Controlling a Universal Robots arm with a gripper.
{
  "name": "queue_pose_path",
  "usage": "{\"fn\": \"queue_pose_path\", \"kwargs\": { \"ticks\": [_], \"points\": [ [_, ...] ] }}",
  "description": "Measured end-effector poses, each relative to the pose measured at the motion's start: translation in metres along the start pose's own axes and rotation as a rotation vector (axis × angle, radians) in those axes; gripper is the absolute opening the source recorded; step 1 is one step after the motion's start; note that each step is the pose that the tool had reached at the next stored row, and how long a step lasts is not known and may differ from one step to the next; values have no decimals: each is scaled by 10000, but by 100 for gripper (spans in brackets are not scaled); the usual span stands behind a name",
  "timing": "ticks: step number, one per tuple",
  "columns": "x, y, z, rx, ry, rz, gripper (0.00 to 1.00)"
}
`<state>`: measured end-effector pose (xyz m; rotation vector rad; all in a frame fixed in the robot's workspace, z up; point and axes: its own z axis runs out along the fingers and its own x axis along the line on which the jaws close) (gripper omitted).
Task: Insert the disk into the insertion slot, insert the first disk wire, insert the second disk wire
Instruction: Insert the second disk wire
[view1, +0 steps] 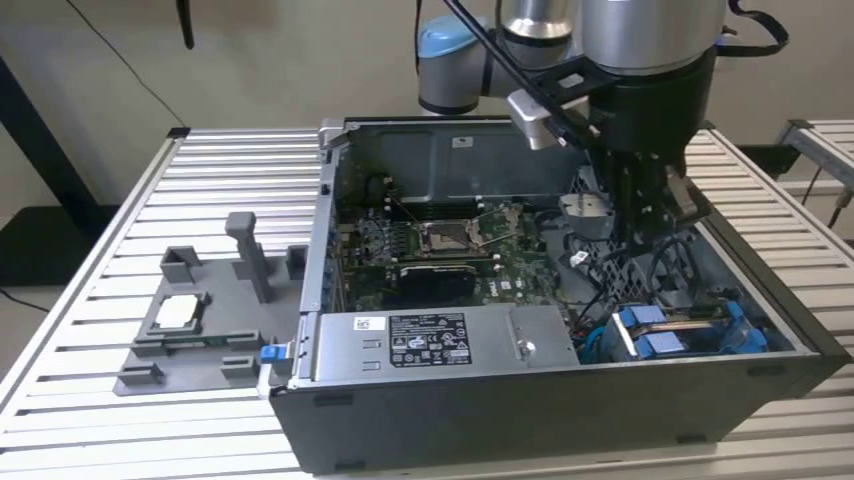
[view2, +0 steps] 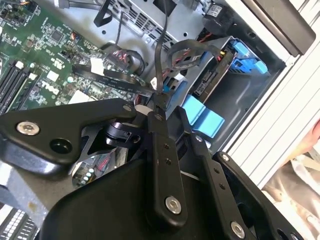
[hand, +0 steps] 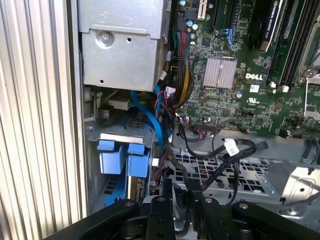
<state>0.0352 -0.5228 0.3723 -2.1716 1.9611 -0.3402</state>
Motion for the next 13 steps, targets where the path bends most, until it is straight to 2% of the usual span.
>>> {"fn": "queue_pose_path", "kwargs": {
  "ticks": [6,8,9,13],
  "points": [
    [-1,8,9,1,-1,0,27],
    [-1,9,11,0,0,0,25],
    [-1,9,11,0,0,0,18],
    [-1,9,12,0,-1,0,18]
  ]
}}
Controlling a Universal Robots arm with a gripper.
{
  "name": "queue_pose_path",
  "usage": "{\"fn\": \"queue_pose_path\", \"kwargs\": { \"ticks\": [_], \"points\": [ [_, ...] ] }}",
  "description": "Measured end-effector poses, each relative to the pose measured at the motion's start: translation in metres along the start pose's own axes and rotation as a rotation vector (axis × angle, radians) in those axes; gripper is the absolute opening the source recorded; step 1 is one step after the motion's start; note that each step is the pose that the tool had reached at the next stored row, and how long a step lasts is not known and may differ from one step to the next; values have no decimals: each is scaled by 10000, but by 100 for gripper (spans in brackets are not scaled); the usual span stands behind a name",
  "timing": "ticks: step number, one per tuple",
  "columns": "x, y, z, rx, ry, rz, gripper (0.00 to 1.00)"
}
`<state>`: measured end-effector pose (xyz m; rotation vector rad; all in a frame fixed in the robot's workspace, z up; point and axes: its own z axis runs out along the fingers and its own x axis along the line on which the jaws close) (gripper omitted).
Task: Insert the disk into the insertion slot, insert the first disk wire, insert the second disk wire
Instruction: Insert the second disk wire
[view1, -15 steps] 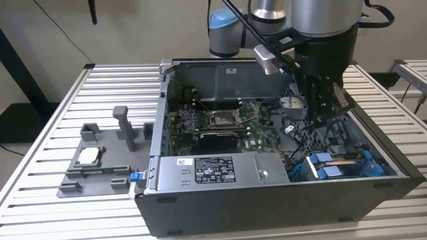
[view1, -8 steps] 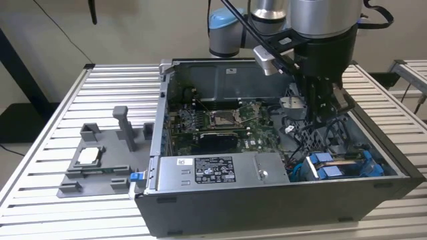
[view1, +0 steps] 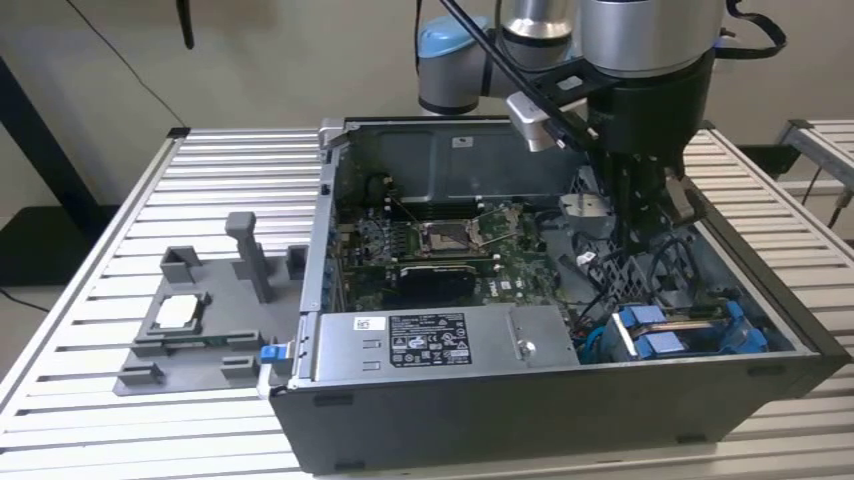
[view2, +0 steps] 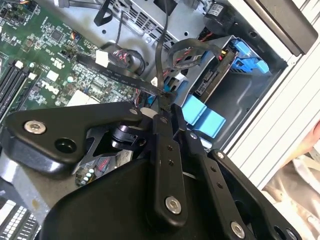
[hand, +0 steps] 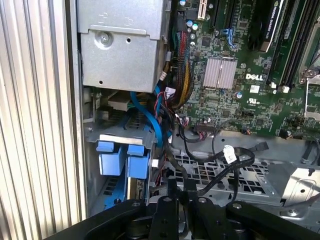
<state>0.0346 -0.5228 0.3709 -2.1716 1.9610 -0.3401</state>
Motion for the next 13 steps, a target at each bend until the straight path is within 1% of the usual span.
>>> {"fn": "queue_pose_path", "kwargs": {
  "ticks": [7,8,9,13],
  "points": [
    [-6,0,1,1,3,0,18],
    [-8,0,1,0,5,0,20],
    [-10,-1,1,-1,11,0,26],
    [-26,-1,5,-6,51,-3,26]
  ]
}}
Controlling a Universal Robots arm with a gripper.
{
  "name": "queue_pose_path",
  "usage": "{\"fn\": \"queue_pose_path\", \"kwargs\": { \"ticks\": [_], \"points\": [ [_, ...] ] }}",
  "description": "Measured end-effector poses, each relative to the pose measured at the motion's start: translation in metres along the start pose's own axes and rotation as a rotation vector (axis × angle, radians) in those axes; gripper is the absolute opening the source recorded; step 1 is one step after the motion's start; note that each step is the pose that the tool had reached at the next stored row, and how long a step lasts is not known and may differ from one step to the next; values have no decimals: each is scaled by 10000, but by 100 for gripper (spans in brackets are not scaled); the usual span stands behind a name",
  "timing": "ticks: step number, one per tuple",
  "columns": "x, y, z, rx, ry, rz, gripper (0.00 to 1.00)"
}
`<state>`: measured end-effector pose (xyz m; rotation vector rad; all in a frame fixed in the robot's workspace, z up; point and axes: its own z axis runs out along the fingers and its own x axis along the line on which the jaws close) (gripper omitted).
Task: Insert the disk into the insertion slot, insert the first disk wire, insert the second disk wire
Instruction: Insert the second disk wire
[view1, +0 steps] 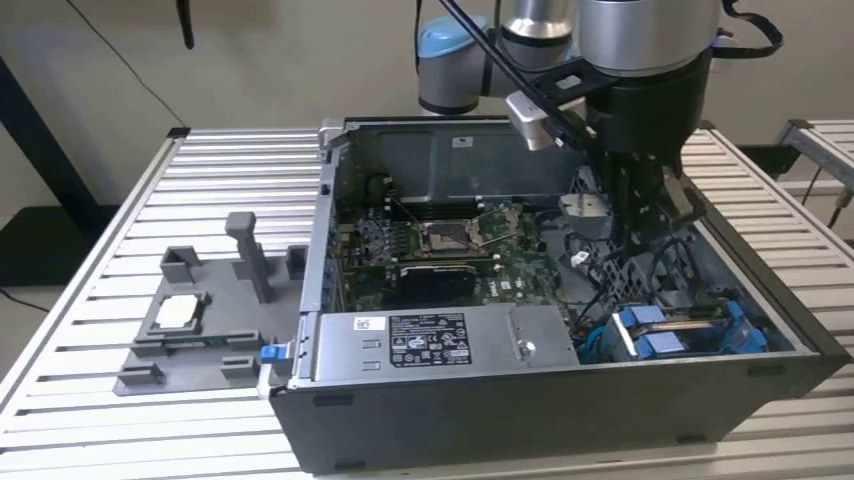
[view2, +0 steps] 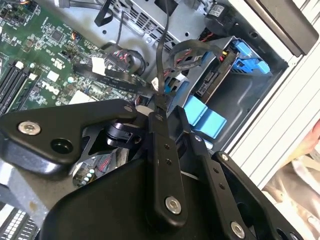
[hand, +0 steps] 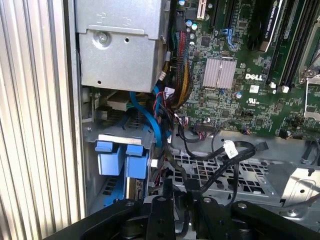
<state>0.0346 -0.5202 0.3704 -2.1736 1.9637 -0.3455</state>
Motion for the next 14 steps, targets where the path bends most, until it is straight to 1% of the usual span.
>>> {"fn": "queue_pose_path", "kwargs": {
  "ticks": [2,4,5,7,10,11,14],
  "points": [
    [-6,1,4,-2,35,-8,26],
    [-12,1,8,-13,133,-33,26],
    [-14,1,8,-16,166,-42,26],
    [-16,1,9,-20,203,-49,26],
    [-16,1,9,-22,219,-48,24],
    [-17,1,9,-22,219,-48,17],
    [-17,1,10,-22,219,-48,17]
  ]
}}
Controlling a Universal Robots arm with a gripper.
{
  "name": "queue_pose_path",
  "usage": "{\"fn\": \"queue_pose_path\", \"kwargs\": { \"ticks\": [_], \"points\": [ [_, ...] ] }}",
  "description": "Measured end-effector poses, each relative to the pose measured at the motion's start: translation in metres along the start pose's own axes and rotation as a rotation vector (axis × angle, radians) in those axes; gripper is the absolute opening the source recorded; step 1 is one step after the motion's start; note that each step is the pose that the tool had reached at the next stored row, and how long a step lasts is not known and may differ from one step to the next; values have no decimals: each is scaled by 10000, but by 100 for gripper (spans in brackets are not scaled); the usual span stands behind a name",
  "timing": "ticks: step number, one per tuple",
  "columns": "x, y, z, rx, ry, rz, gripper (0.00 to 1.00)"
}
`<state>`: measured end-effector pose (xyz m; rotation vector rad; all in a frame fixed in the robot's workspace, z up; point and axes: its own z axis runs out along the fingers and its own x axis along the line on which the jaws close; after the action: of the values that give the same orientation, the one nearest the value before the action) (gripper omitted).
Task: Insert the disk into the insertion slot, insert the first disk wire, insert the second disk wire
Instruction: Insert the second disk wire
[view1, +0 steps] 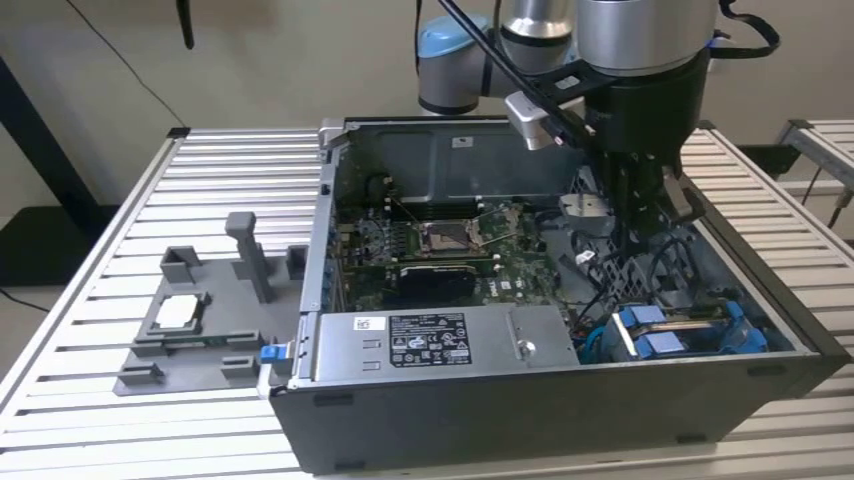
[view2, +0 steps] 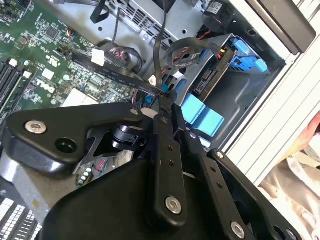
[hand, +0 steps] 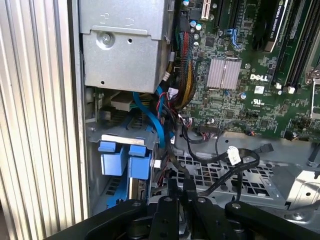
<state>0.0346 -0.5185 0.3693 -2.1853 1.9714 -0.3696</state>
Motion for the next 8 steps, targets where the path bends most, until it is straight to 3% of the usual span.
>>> {"fn": "queue_pose_path", "kwargs": {
  "ticks": [8],
  "points": [
    [8,0,10,-3,13,-2,16]
  ]
}}
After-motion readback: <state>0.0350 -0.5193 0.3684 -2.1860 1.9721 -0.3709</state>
